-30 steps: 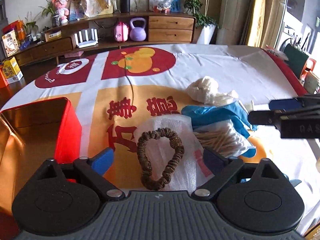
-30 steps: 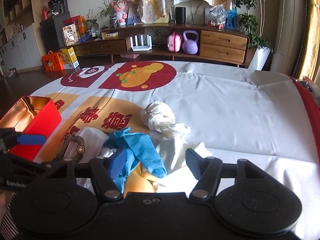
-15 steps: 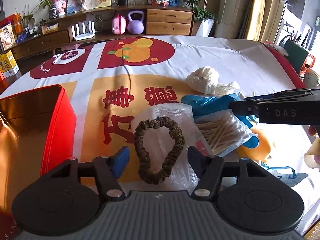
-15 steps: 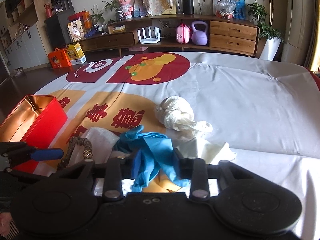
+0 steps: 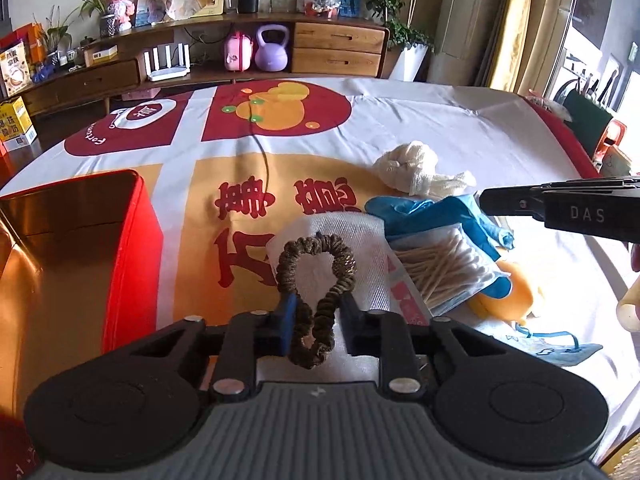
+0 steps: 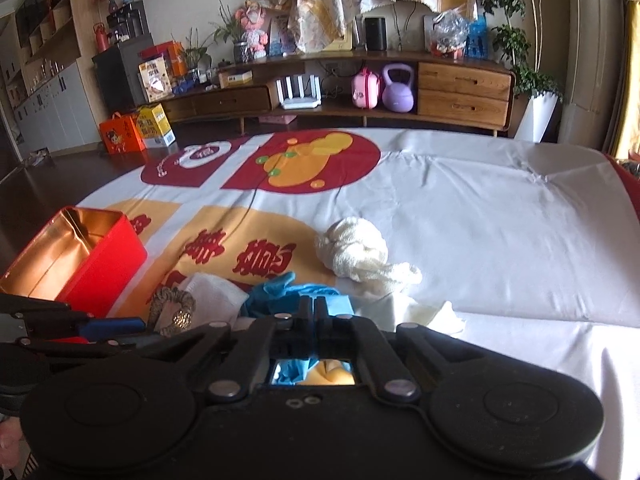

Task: Organize soft objects
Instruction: 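Close the left tool on the bracelet while the right tool closes on the blue gloves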

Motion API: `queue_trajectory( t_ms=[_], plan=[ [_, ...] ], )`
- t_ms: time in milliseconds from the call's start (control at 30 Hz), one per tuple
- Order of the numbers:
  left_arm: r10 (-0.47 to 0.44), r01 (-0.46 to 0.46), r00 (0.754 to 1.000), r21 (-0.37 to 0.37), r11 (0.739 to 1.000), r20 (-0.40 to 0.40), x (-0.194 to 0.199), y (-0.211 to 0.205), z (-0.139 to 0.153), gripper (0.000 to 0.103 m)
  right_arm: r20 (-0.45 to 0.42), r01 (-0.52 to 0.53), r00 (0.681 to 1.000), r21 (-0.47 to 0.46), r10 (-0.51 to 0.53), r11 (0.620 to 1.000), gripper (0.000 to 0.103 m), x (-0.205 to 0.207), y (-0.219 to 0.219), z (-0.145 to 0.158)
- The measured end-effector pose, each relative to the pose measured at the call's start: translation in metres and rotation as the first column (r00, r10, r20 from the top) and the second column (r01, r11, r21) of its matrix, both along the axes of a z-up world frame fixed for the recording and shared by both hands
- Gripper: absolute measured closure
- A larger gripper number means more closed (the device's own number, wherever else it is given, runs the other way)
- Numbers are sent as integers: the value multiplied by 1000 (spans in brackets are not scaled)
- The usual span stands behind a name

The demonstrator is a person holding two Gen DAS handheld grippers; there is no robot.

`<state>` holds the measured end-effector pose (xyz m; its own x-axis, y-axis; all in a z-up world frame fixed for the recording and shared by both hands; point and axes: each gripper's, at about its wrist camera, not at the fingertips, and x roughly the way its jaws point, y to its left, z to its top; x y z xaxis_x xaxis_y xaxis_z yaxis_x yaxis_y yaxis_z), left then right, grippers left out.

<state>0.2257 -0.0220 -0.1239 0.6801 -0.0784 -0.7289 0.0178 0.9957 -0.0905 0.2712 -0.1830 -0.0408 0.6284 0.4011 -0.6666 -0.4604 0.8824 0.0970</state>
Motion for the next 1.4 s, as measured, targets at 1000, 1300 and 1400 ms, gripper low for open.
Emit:
queue_trajectory(
  t_ms=[1000, 1300, 1400],
  plan=[
    [-14, 10, 999, -87, 996, -43, 17, 10, -10, 24, -16, -24, 1000, -9, 24, 1000, 103, -7, -3, -2],
    [11, -16, 998, -88, 996, -61, 28, 15, -18, 48, -30, -28, 999, -9, 28, 1000, 103, -7, -1, -8],
    [9, -13, 999, -86, 996, -52, 25, 14, -17, 62, -29, -28, 999, -10, 27, 1000, 103, -7, -1, -8]
  ],
)
